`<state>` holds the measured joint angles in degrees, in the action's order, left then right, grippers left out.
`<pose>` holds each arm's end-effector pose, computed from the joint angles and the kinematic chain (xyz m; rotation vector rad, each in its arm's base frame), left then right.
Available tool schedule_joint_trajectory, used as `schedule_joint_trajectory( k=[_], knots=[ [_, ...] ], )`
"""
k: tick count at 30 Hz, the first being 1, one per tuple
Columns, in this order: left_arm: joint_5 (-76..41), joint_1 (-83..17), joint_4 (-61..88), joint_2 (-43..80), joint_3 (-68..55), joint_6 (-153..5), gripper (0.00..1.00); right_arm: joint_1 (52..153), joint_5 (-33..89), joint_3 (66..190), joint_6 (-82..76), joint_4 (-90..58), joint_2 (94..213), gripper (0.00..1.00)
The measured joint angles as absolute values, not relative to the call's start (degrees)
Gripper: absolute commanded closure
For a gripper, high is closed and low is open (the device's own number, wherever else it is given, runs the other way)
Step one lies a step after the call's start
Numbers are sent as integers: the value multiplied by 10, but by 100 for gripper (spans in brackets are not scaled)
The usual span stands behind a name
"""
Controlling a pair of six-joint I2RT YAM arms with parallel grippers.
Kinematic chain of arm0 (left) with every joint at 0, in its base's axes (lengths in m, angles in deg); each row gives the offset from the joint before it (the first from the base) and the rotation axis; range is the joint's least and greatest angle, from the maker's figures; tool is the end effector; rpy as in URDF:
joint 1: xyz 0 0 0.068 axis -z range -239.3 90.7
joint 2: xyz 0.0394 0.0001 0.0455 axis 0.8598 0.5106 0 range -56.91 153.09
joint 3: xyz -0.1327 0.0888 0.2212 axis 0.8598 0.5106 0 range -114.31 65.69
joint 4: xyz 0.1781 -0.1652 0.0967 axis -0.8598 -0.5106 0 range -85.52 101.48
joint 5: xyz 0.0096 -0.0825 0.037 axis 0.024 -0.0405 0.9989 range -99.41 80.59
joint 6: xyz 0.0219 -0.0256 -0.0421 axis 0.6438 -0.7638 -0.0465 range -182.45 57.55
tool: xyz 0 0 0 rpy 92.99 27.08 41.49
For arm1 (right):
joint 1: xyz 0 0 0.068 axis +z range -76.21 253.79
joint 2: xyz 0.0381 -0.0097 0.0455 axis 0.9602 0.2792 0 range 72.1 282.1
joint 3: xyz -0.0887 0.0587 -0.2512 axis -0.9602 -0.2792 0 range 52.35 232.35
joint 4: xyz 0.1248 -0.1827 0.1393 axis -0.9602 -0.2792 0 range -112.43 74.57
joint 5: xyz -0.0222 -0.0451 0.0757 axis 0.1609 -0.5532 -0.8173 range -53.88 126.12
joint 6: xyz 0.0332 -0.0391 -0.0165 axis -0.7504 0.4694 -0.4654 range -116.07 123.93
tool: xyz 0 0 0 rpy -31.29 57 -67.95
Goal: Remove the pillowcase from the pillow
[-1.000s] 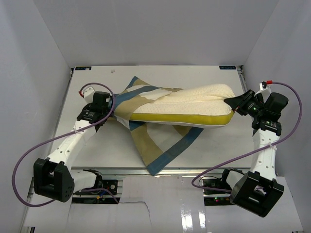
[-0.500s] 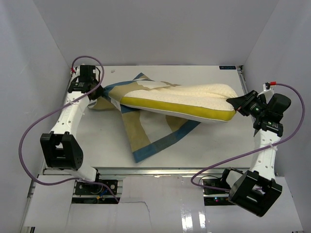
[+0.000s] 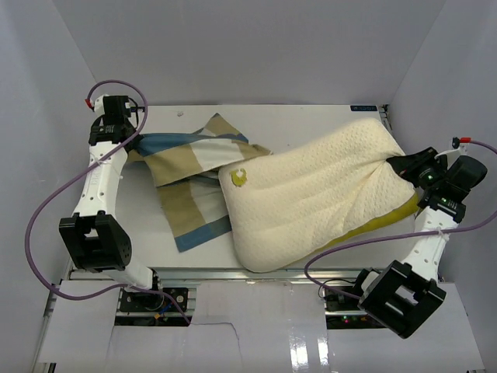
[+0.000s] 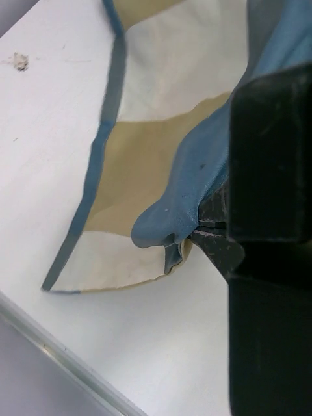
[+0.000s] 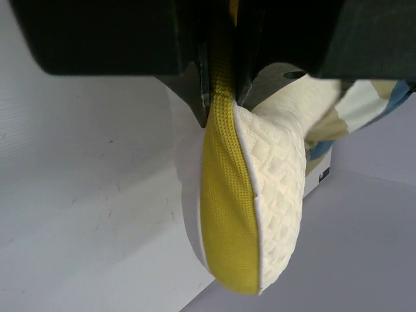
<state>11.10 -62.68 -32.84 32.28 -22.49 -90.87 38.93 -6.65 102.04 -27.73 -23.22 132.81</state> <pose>0.3366 0.0324 0.3568 -0.7953 2.1668 0.2017 0.2087 -0.1159 0.3236 0.5627 1.7741 0.6658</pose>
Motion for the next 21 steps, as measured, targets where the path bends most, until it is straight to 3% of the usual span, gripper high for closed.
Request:
schedule_joint_trajectory(
  k=[7, 17, 20, 21],
  knots=[
    [106, -618, -297, 318, -188, -898, 100, 388, -67, 1008, -285, -155, 1346, 92],
    [116, -456, -222, 205, -15, -929, 100, 477, -47, 1027, -285, -125, 1419, 92],
    [107, -427, -181, 170, 59, -950, 100, 512, -9, 1044, -274, -125, 1448, 84],
    [107, -416, -164, 165, 83, -957, 100, 524, 3, 1044, -271, -124, 1456, 66]
  ],
)
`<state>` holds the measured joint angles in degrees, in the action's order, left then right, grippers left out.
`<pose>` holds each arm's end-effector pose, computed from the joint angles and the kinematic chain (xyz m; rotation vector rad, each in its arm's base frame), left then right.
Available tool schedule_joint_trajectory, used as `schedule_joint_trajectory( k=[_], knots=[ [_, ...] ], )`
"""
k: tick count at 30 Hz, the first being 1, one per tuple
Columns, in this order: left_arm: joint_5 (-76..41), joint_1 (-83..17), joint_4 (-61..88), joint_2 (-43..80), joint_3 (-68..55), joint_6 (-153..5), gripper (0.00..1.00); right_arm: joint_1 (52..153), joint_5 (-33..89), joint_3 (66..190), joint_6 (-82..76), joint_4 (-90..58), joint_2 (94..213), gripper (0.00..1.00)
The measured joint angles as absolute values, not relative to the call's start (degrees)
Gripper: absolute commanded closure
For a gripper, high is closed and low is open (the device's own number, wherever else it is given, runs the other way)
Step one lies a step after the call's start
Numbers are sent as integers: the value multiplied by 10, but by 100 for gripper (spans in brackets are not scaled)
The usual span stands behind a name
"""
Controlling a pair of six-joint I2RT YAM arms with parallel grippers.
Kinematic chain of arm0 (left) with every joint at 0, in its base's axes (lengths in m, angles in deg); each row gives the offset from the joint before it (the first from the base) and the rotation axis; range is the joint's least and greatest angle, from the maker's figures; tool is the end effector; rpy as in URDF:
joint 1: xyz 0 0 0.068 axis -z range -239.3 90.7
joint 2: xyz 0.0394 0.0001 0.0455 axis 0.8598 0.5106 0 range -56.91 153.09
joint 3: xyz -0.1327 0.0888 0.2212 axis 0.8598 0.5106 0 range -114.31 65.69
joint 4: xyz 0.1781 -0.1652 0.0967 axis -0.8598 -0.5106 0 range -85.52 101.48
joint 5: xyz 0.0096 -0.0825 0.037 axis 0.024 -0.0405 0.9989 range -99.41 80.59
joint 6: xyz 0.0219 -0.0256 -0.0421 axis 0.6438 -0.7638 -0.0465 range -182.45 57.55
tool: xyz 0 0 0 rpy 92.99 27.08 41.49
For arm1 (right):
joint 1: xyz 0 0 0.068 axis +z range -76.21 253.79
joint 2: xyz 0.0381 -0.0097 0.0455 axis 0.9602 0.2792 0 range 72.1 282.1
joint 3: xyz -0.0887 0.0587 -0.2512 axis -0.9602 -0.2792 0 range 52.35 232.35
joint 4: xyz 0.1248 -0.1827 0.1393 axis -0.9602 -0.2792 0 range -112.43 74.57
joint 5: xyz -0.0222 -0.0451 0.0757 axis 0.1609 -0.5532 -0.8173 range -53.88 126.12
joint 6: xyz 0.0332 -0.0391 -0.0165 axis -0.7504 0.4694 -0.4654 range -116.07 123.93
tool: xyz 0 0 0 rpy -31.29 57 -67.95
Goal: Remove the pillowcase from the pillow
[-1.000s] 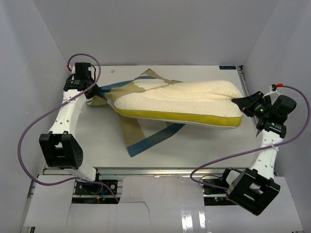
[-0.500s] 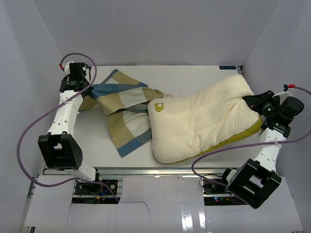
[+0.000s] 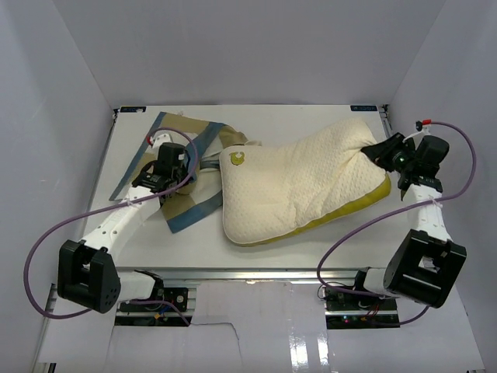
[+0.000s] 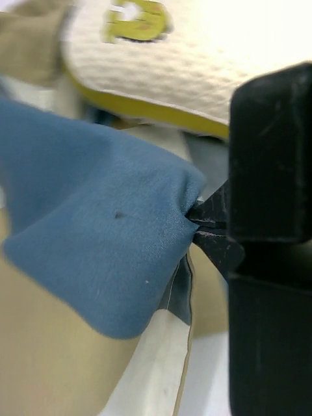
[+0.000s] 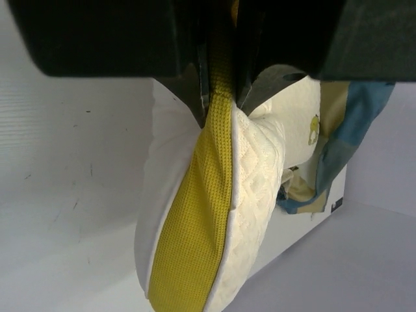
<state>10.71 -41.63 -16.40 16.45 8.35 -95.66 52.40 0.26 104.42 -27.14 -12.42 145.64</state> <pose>0.2648 -0.0715 0.2820 -0.4777 2.2297 -0.0512 0.2801 -0.0873 0.3004 0.4285 1.8405 0.7054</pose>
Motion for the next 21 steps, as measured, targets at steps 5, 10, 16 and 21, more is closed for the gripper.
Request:
schedule_joint_trajectory(
  k=[5, 10, 16, 21],
  knots=[
    [109, -356, -132, 193, 134, -975, 100, 563, 34, 1062, -252, -145, 1537, 18],
    [116, -330, -108, 202, 149, -980, 95, 580, 85, 1094, -218, -225, 1559, 2],
    [122, -329, -86, 202, 167, -982, 100, 623, 192, 1193, -166, -320, 1498, 2],
    [122, -324, -61, 201, 190, -984, 100, 673, 295, 1210, -134, -368, 1428, 2]
  ],
)
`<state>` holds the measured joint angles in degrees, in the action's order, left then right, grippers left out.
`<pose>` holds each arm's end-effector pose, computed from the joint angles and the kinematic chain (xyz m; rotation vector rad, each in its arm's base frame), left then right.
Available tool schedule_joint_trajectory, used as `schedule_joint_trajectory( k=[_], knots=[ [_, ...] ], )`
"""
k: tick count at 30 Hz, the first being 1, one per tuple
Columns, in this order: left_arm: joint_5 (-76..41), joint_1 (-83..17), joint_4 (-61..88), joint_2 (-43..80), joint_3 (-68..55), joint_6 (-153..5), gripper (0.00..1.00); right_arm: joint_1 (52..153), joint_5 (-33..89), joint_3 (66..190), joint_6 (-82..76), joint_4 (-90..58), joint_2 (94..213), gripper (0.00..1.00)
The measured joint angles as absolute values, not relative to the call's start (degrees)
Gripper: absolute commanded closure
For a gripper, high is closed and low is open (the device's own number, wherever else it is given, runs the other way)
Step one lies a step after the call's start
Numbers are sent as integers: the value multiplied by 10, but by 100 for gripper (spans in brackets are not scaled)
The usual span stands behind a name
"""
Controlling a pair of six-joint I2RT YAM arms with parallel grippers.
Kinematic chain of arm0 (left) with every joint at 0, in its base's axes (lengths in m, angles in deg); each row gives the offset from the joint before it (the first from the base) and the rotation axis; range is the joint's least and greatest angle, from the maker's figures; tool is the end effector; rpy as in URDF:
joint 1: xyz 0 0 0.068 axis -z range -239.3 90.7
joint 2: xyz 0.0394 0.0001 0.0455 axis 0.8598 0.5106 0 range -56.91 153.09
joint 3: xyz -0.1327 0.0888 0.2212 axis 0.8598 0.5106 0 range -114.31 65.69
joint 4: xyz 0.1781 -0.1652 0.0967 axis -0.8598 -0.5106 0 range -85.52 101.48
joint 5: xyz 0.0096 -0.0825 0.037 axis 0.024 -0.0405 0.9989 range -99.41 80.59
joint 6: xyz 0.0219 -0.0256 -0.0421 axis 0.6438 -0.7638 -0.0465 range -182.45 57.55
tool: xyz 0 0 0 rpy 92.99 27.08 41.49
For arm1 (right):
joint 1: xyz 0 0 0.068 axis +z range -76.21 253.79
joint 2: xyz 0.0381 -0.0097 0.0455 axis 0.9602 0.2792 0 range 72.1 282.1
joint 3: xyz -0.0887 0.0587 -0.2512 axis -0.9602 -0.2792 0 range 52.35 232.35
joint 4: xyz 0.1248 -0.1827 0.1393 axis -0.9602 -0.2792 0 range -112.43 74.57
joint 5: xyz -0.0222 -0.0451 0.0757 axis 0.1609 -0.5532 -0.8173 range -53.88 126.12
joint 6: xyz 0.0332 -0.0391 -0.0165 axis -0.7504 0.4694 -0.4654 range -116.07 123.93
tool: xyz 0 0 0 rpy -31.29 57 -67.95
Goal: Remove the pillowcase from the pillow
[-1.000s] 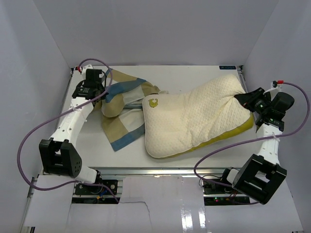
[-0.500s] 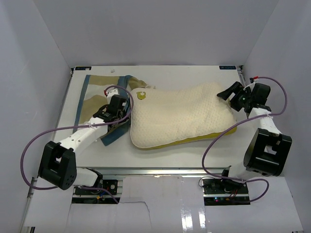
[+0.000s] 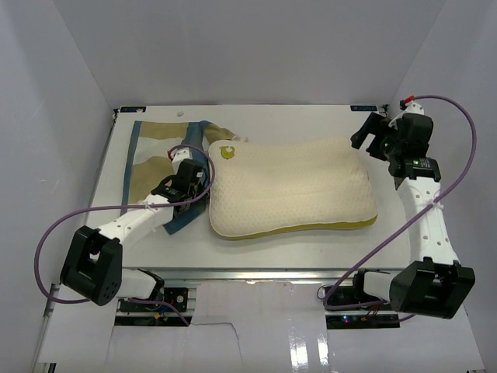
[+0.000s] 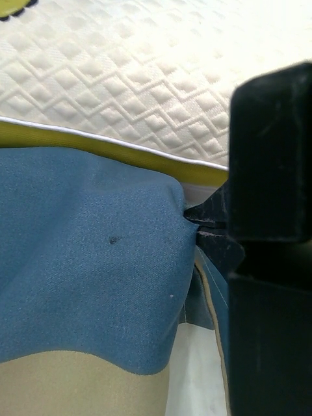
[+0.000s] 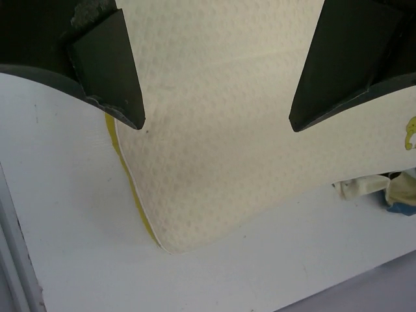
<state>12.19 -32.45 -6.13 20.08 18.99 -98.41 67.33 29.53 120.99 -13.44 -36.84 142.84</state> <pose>0.2507 -0.1122 0.2195 -0.3554 2.3065 -0.0877 0.2788 -0.0275 0.3702 0.3363 1.9572 0.2375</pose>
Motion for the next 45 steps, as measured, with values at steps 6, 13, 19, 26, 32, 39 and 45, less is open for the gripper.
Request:
schedule_joint_trajectory(
  k=[6, 13, 19, 26, 32, 39, 45],
  knots=[
    [114, -320, -44, 197, 213, -985, 100, 721, 337, 1072, -130, -382, 1298, 6],
    [112, -306, -26, 210, 213, -984, 100, 747, 287, 833, -175, -387, 1091, 11],
    [120, -283, -20, 214, 213, -986, 100, 771, 266, 754, -243, -343, 1019, 12],
    [129, -259, -7, 229, 213, -992, 100, 773, 303, 728, -288, -259, 1068, 8],
    [154, -234, -11, 236, 207, -995, 100, 774, 353, 742, -279, -193, 1212, 3],
    [158, -207, -18, 233, 205, -1004, 100, 729, 400, 1087, -177, -223, 1537, 1],
    [172, -187, -23, 233, 201, -1004, 100, 750, 389, 1268, -132, -277, 1634, 4]
  ],
)
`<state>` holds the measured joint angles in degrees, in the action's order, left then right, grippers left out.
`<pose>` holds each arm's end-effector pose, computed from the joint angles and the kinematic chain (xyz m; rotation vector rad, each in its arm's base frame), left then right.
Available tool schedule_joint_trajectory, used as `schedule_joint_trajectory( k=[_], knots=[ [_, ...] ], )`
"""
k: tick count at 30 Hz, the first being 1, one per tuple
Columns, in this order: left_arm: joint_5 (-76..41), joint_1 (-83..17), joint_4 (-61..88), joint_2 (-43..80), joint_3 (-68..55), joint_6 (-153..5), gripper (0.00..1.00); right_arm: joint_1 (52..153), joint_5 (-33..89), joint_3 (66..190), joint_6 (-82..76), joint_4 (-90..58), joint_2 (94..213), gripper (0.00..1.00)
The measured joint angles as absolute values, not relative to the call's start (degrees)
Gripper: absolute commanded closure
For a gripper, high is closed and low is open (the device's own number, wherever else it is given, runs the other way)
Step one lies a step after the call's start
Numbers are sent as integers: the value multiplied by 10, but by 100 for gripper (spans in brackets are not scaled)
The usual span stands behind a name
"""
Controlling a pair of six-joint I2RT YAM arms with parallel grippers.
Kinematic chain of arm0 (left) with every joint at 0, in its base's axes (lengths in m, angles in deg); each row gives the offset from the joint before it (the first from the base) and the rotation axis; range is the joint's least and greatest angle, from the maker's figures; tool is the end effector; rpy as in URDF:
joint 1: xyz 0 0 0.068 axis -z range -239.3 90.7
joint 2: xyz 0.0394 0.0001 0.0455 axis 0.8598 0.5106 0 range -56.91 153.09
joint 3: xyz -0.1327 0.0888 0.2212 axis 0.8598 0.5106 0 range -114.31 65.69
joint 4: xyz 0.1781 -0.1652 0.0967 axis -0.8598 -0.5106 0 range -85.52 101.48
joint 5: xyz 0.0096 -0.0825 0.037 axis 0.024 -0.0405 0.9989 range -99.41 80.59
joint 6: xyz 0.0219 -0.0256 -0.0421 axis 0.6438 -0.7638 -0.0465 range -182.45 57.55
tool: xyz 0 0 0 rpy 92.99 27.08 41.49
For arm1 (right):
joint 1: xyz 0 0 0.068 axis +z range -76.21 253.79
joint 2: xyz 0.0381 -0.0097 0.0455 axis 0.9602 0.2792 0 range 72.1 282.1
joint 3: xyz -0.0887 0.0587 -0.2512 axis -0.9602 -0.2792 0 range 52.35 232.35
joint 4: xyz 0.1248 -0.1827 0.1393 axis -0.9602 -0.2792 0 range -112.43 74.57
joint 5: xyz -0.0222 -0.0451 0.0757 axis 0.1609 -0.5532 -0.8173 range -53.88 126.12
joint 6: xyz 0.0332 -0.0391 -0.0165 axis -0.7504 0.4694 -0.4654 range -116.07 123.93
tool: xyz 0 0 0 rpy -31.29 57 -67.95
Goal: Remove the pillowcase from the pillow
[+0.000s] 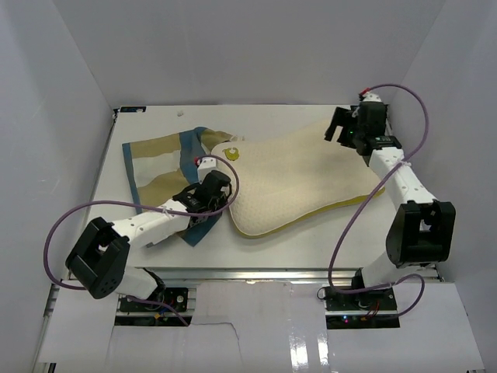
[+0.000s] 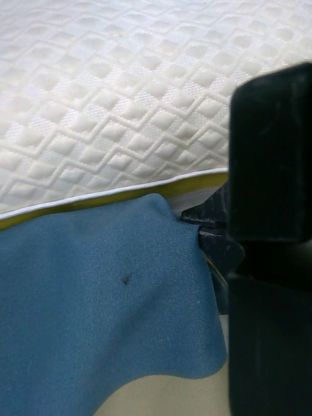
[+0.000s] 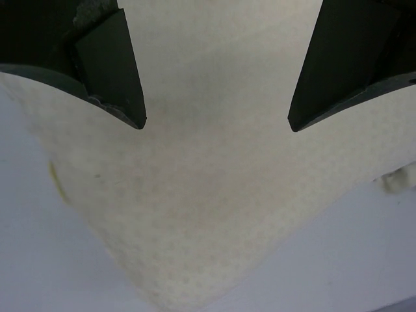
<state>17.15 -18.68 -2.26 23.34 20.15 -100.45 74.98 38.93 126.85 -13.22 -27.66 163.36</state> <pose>0.2238 -0.1709 0.2043 -0.1534 2.3027 -0.1326 0.3734 0.0060 0.3112 0.3183 2.0548 0.1450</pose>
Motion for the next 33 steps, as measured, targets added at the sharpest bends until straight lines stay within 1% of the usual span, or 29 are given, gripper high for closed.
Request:
schedule_joint_trajectory(
  k=[4, 8, 9, 10, 13, 15, 18, 21, 22, 26, 28, 30, 33],
  knots=[
    [169, -213, -40, 222, 186, -1005, 100, 878, 361, 1255, -119, -280, 1591, 5],
    [119, -340, -45, 170, 186, -1005, 100, 1019, 325, 1243, -119, -231, 1582, 4],
    [116, -379, -44, 151, 186, -1004, 100, 1059, 323, 1244, -117, -216, 1594, 3],
    [116, -397, -45, 138, 186, -1004, 100, 1078, 325, 1247, -116, -207, 1607, 2],
    [103, -426, -44, 107, 186, -1006, 100, 1145, 336, 1276, -104, -200, 1681, 2],
    [75, -443, -40, 110, 186, -1009, 100, 1175, 354, 1298, -99, -200, 1738, 2],
    [48, -467, -36, 129, 190, -1013, 100, 1203, 395, 1300, -88, -215, 1794, 2],
    [34, -483, -35, 133, 203, -1015, 100, 1216, 455, 1253, -86, -204, 1786, 9],
    [31, -485, -36, 133, 205, -1015, 100, 1219, 475, 1225, -89, -193, 1770, 9],
    [24, -493, -33, 133, 205, -1015, 100, 1219, 543, 1065, -122, -165, 1649, 7],
    [23, -496, -32, 133, 205, -1015, 100, 1201, 559, 994, -143, -181, 1578, 5],
    [24, -499, -32, 133, 205, -1016, 100, 1169, 576, 956, -159, -218, 1518, 4],
    [28, -501, -30, 132, 205, -1016, 100, 1135, 591, 934, -167, -275, 1440, 4]
  ],
)
